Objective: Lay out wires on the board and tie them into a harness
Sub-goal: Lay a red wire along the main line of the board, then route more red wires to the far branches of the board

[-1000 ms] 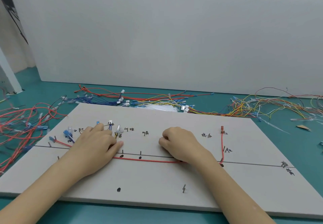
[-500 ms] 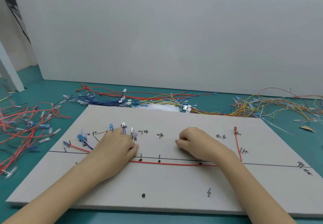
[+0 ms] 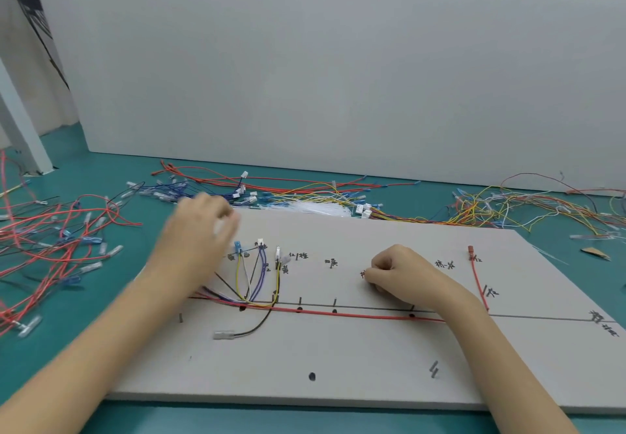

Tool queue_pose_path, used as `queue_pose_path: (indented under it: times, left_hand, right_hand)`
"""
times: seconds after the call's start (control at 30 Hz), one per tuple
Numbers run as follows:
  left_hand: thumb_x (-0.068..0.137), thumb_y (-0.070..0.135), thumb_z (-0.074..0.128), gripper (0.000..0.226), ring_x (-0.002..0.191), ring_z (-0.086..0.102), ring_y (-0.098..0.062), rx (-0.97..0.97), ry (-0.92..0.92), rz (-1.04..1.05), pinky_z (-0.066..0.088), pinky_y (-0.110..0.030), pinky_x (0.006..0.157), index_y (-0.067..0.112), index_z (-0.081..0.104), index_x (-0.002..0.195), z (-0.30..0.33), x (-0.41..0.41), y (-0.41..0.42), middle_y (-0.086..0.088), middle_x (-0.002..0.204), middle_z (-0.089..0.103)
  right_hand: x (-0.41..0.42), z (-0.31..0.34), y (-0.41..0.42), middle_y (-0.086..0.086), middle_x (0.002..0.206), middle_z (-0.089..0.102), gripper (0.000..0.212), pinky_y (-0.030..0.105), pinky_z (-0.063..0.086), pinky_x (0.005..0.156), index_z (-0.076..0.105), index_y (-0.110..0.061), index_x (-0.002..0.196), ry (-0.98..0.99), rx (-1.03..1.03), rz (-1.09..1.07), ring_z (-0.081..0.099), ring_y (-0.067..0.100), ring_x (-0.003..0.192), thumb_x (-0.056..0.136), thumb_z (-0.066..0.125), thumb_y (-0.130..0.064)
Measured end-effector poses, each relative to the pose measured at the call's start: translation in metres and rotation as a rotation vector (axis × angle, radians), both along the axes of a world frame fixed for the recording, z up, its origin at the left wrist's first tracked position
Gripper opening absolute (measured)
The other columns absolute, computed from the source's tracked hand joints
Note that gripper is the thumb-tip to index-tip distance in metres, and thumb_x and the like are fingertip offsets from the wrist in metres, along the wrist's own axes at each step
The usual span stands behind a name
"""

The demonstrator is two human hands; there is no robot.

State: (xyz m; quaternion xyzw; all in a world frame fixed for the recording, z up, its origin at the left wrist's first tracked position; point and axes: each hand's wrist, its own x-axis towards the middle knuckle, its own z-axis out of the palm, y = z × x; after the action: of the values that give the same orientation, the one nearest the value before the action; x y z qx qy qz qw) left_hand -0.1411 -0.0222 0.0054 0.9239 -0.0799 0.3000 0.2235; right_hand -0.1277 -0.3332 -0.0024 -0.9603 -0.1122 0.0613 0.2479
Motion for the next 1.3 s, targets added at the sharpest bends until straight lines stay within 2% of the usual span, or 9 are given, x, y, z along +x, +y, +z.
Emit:
queue_pose_path:
  times: [0.17,0.27,0.4,0.53,0.7,0.8,0.93,1.1,1.3]
  left_hand:
    - [0.08,0.007,0.059,0.044,0.12,0.043,-0.036,0.289,0.304,0.616,0.037,-0.045,0.095,0.009,0.057,0.124,0.002,0.039,0.091,-0.017,0.126,0.057]
    - [0.083,0.015,0.062,0.032,0.119,0.043,-0.034,0.357,0.463,0.684,0.029,-0.039,0.096,0.018,0.064,0.114,-0.009,0.04,0.118,-0.012,0.119,0.06]
    - [0.088,0.021,0.062,0.015,0.098,0.054,-0.038,0.29,0.342,0.679,0.036,-0.042,0.086,0.021,0.076,0.084,-0.015,0.037,0.115,-0.014,0.091,0.07]
    - [0.092,0.031,0.059,0.031,0.084,0.058,-0.039,0.132,0.162,0.501,0.041,-0.043,0.078,0.014,0.068,0.068,-0.002,0.029,0.071,-0.017,0.074,0.067]
    - [0.097,0.026,0.051,0.023,0.078,0.061,-0.036,0.127,-0.022,0.165,0.041,-0.042,0.072,0.01,0.063,0.085,0.019,-0.008,-0.013,-0.012,0.077,0.067]
    - [0.096,0.022,0.054,0.022,0.074,0.057,-0.035,0.154,-0.047,-0.013,0.046,-0.044,0.066,0.009,0.062,0.081,0.021,-0.036,-0.052,-0.009,0.073,0.063]
    - [0.088,0.007,0.065,0.012,0.072,0.057,-0.036,0.156,-0.022,-0.16,0.046,-0.043,0.06,0.006,0.059,0.077,0.012,-0.053,-0.077,-0.011,0.072,0.061]
    - [0.1,0.021,0.045,0.018,0.09,0.056,-0.026,0.074,0.008,-0.207,0.046,-0.04,0.072,0.012,0.061,0.102,0.009,-0.05,-0.066,-0.002,0.09,0.064]
    - [0.096,0.03,0.051,0.014,0.073,0.057,-0.024,-0.01,0.081,-0.181,0.04,-0.035,0.059,0.029,0.046,0.109,0.009,-0.049,-0.055,0.007,0.07,0.058]
  right_hand:
    - [-0.004,-0.002,0.006,-0.002,0.052,0.023,0.045,0.031,0.021,0.052,0.026,-0.017,0.052,-0.08,-0.003,-0.024,0.022,0.013,0.049,0.084,0.057,-0.023]
    - [-0.006,-0.001,0.007,-0.001,0.052,0.021,0.045,0.031,0.021,0.053,0.023,-0.017,0.052,-0.094,-0.004,-0.027,0.021,0.015,0.051,0.083,0.056,-0.022]
    - [-0.004,-0.004,0.006,0.001,0.055,0.022,0.044,0.032,0.021,0.054,0.023,-0.017,0.052,-0.101,0.01,-0.032,0.021,0.016,0.053,0.082,0.055,-0.022]
    - [-0.002,-0.005,0.005,-0.002,0.05,0.03,0.042,0.03,0.026,0.053,0.03,-0.017,0.049,-0.084,0.061,-0.083,0.027,0.016,0.051,0.08,0.057,-0.024]
    - [-0.017,0.006,0.028,-0.009,0.055,0.053,0.029,0.029,0.038,0.056,0.056,-0.014,0.066,-0.356,0.295,-0.217,0.048,0.009,0.058,0.089,0.058,-0.031]
    - [-0.033,0.023,0.062,-0.007,0.056,0.06,0.038,0.021,0.036,0.05,0.069,-0.012,0.072,-0.064,0.715,-0.063,0.049,0.006,0.051,0.098,0.05,-0.034]
    - [-0.047,0.027,0.092,0.005,0.079,0.07,0.043,0.021,0.038,0.046,0.069,-0.009,0.087,0.343,0.91,0.049,0.055,0.015,0.057,0.1,0.044,-0.042]
    - [-0.05,0.022,0.098,0.004,0.086,0.067,0.024,0.024,0.043,0.054,0.07,-0.012,0.089,0.452,1.207,-0.025,0.057,0.015,0.063,0.097,0.055,-0.029]
    - [-0.046,0.033,0.1,-0.002,0.086,0.069,0.027,0.023,0.05,0.064,0.073,-0.019,0.077,0.365,1.366,-0.018,0.061,0.012,0.075,0.096,0.054,-0.025]
